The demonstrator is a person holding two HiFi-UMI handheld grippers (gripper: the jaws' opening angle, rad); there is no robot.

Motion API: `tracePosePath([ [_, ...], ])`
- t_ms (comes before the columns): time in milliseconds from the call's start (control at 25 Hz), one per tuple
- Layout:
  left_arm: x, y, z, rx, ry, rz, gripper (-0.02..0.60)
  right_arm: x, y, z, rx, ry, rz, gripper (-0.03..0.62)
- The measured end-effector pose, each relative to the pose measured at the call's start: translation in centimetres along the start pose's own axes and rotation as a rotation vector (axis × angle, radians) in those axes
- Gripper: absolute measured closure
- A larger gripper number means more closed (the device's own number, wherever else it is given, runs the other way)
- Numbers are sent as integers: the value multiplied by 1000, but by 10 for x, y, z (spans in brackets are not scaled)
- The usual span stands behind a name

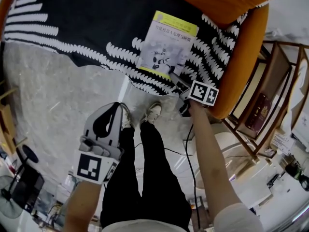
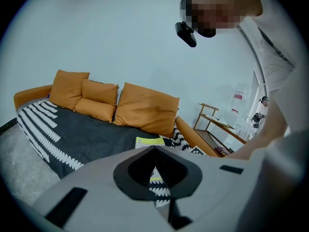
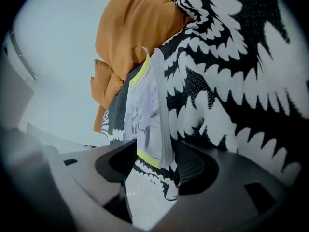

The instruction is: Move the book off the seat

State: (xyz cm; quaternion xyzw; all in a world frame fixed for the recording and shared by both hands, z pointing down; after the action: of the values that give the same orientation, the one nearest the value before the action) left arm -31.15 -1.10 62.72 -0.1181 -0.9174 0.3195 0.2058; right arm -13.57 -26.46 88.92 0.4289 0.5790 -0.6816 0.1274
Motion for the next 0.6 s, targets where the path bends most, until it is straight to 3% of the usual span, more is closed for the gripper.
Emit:
tracePosePath([
  [200, 0, -1, -6, 19, -18, -9, 566, 3, -9, 11, 15, 15, 49, 353],
  [280, 0, -2, -8, 34, 1, -7, 566, 14, -4, 12, -6, 19, 116, 352],
  [400, 2, -3, -12, 45, 4, -4, 566, 27, 1, 7, -77, -59, 233, 375],
  [520, 1, -5, -12, 40, -4, -6, 566, 30, 0, 7, -105, -154, 263, 393],
  [600, 1, -6, -11, 35, -6, -11, 566, 38, 1, 13, -98, -122, 253, 396],
])
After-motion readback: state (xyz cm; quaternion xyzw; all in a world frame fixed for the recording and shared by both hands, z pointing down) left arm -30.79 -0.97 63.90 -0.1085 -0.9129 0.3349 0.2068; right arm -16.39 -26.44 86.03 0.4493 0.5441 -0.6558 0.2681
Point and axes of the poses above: the fingertips, and each gripper's own axes: y backward along the fingers, x to its left, z out of its top, the point moved 10 cm from there along y, backward along the fingers, and after that the axes turned 7 degrees about x, right-handed, at the moved point
